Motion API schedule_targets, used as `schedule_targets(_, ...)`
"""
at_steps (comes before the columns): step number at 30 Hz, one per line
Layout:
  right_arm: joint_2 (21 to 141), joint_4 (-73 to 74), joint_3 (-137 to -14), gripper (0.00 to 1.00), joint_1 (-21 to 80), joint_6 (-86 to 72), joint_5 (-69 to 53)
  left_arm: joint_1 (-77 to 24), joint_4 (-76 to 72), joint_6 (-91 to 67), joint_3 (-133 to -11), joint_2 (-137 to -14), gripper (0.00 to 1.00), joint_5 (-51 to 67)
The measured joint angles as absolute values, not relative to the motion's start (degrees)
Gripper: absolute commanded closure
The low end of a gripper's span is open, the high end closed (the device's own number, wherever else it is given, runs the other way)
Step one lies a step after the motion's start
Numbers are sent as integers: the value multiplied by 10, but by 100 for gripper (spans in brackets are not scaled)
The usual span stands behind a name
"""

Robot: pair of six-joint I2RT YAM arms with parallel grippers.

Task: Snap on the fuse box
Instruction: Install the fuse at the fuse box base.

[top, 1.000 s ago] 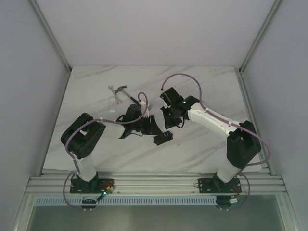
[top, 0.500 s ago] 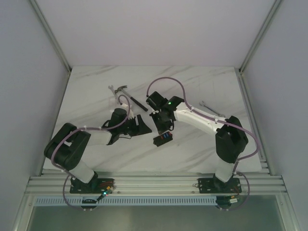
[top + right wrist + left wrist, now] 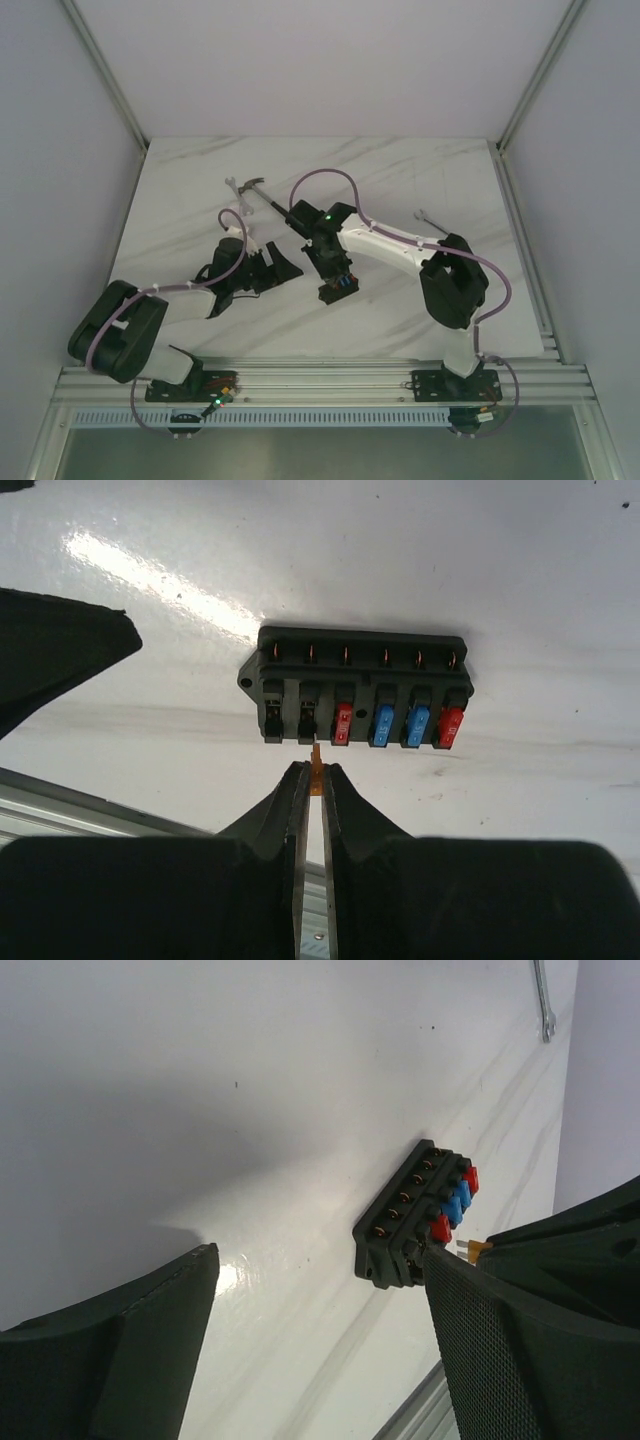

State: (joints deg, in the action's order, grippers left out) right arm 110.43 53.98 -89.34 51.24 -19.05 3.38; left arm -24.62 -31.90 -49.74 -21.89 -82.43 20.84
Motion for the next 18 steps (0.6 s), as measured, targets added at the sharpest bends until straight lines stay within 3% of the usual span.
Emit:
schedule_targets(6, 1118, 548, -915, 100, 521, -190, 48, -243, -291, -501, -208, -779, 0, 175)
schedule_targets(18, 1144, 552, -921, 100, 527, -190, 55, -237, -253, -501, -204, -755, 0, 137)
